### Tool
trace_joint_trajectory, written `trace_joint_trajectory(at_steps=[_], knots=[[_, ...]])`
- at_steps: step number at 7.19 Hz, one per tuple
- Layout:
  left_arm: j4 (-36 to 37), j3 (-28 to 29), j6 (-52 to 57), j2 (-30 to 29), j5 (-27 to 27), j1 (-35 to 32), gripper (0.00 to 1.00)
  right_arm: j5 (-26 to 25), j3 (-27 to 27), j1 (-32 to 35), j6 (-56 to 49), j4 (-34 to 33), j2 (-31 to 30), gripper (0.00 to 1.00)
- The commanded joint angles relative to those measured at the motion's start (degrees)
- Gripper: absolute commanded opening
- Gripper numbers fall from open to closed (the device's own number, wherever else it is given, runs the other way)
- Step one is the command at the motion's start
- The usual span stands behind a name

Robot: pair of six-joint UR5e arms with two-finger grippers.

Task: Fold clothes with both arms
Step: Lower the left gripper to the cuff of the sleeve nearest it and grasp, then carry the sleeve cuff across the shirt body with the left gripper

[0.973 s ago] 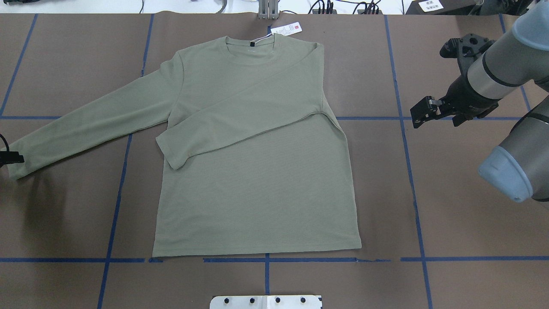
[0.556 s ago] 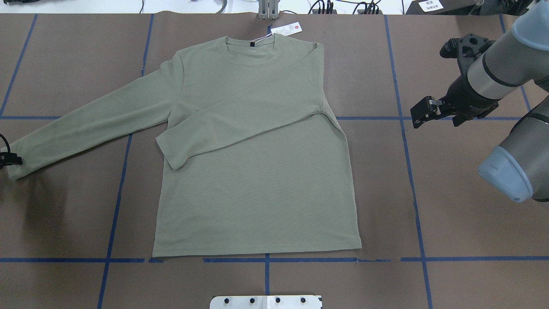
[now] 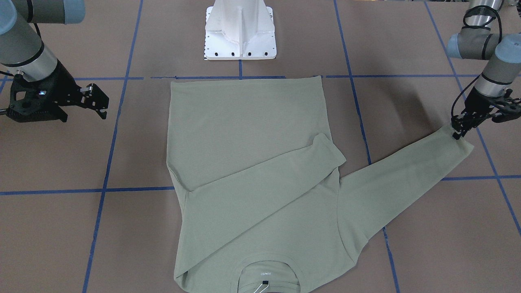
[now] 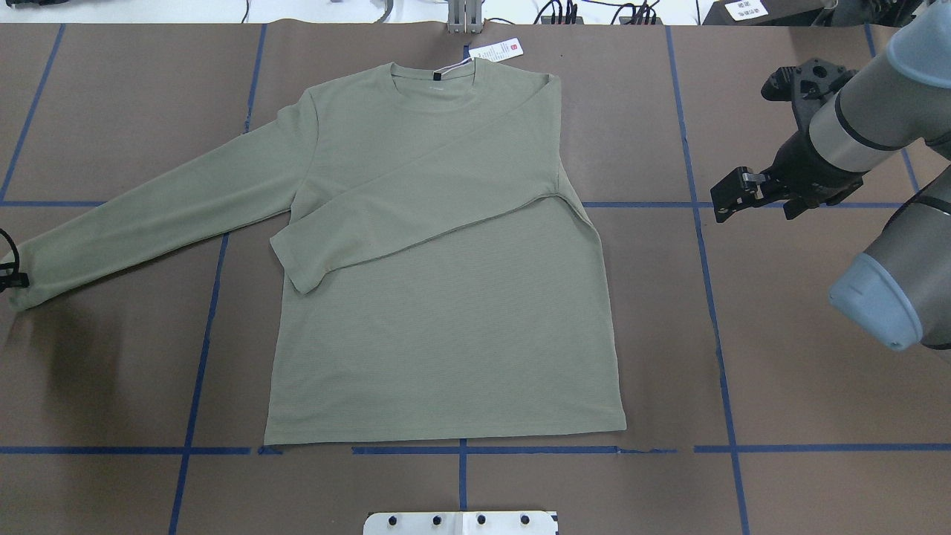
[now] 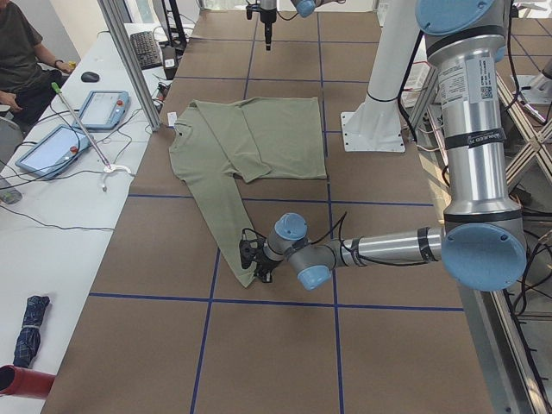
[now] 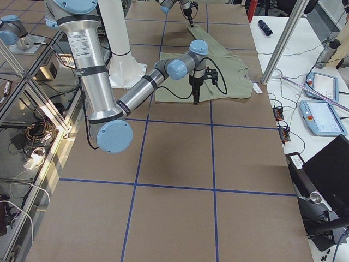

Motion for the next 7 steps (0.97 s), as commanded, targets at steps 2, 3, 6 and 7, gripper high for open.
trace_joint_trajectory(at_steps=[2, 3, 6, 7], knots=[[0.6, -4.8, 0.0, 0.1, -1.9, -0.2, 0.00, 0.1, 0.0, 0.6, -0.2, -0.1, -1.6, 1.00], [1.1, -5.8, 0.0, -1.1, -2.9, -0.9, 0.00, 0.1, 0.1, 0.8, -1.0, 0.0, -3.4, 1.00], [21.0, -11.0, 0.7, -17.1, -2.8, -4.7, 0.00, 0.1, 4.1, 2.2, -1.2, 0.5, -11.6, 1.00], [35.8, -13.9, 0.7, -26.4, -2.8, -5.0, 0.00, 0.0, 5.4, 3.3, -2.5, 0.7, -14.9, 1.00]])
